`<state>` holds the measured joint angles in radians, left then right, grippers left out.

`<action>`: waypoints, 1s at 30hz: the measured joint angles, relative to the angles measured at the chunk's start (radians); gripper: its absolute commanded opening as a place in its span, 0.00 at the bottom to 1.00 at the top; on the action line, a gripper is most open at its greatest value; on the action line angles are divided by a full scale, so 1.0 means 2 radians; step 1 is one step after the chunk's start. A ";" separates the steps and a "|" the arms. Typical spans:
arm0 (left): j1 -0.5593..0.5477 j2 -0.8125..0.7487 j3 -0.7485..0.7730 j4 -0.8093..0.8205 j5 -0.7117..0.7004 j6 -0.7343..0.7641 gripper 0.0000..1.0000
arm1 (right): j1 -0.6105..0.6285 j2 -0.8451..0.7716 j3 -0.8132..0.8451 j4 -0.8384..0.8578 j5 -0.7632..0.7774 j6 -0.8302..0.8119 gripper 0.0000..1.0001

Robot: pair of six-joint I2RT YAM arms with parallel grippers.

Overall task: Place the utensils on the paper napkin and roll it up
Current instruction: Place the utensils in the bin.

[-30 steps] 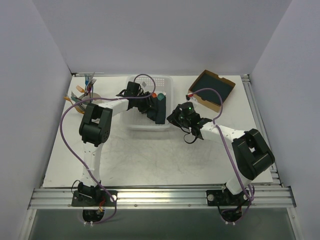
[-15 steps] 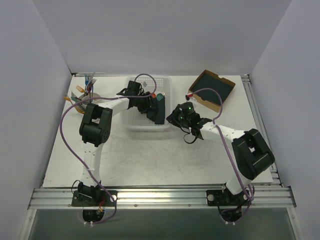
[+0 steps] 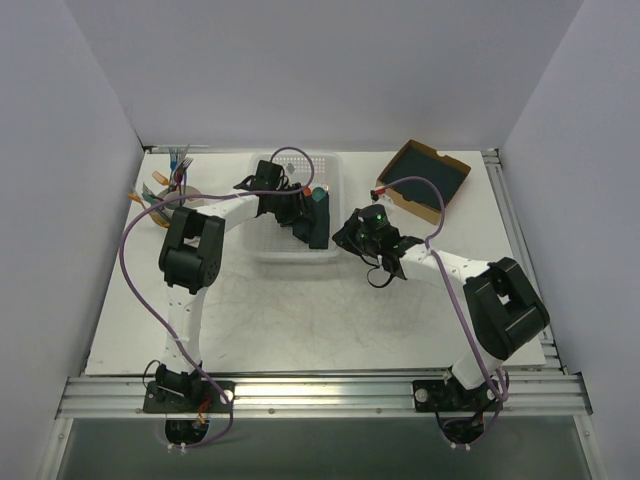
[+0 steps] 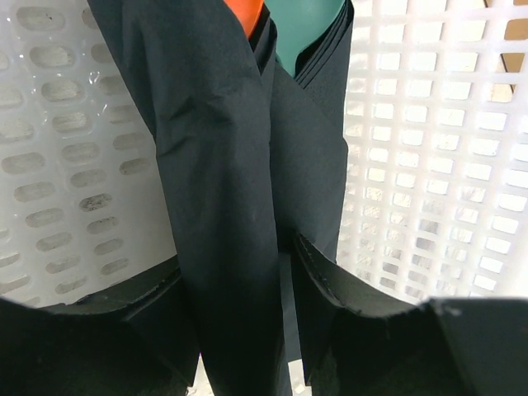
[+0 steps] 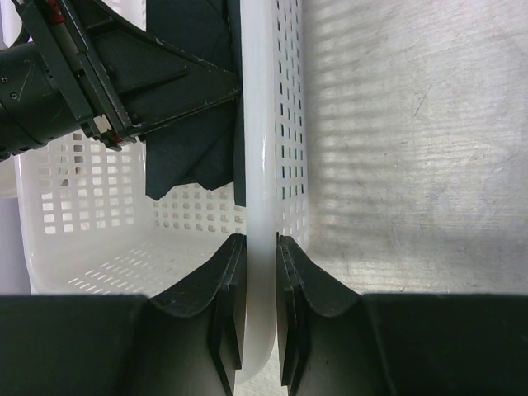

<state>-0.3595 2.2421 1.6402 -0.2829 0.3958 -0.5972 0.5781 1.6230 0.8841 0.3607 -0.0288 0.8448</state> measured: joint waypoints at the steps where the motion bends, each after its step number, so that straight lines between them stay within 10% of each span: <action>1: 0.000 0.000 0.001 -0.002 0.000 0.000 0.54 | 0.001 0.000 0.000 0.000 0.002 0.000 0.14; 30: -0.001 -0.006 0.014 -0.029 -0.045 0.017 0.63 | 0.016 0.000 0.003 -0.006 0.034 0.000 0.11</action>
<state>-0.3614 2.2292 1.6688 -0.3412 0.3058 -0.5629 0.6106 1.6230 0.8902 0.3477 0.0387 0.8440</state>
